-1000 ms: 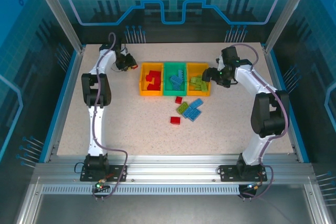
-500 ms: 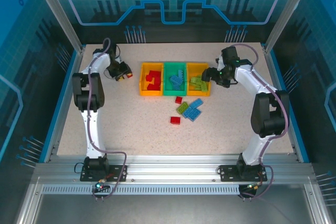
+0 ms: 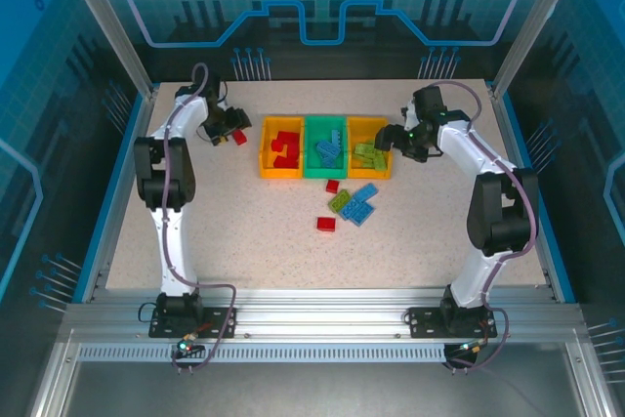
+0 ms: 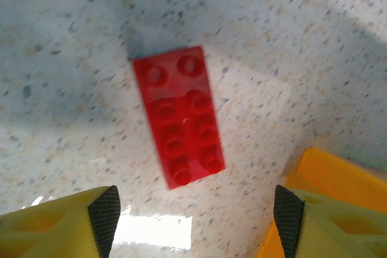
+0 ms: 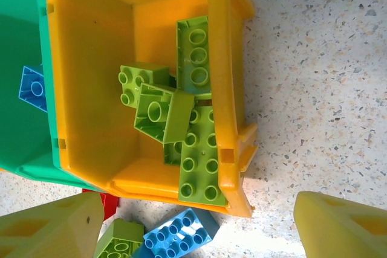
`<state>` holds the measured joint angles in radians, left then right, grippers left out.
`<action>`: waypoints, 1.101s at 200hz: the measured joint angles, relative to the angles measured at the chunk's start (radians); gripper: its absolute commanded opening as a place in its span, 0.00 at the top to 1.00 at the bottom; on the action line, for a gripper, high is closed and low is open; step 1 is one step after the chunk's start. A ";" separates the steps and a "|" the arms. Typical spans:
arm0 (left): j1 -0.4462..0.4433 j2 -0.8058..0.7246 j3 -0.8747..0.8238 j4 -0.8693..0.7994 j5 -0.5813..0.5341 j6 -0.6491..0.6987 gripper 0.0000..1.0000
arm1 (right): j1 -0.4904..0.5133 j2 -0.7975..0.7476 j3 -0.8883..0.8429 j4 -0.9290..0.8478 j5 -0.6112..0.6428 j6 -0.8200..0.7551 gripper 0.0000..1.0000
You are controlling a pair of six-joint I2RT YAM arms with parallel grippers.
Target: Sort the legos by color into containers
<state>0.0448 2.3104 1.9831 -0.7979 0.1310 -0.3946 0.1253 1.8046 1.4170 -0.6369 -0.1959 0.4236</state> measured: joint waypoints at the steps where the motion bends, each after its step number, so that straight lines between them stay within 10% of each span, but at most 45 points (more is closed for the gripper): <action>1: 0.000 0.002 0.003 0.000 0.000 0.000 0.28 | 0.000 0.000 0.000 0.000 0.000 0.000 0.17; 53: -0.005 0.138 0.137 -0.060 -0.042 0.004 0.38 | -0.014 0.000 -0.001 0.002 0.000 -0.002 0.17; 127: -0.008 0.148 0.153 -0.094 -0.075 0.031 0.77 | 0.018 -0.064 -0.047 -0.023 0.057 -0.026 0.17; 220: -0.014 -0.047 -0.112 -0.011 -0.064 0.027 0.82 | 0.508 -0.174 -0.172 -0.054 0.155 -0.328 0.12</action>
<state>0.0311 2.2635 1.8713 -0.8093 0.0666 -0.3676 0.6331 1.6306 1.2449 -0.6907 -0.0406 0.0959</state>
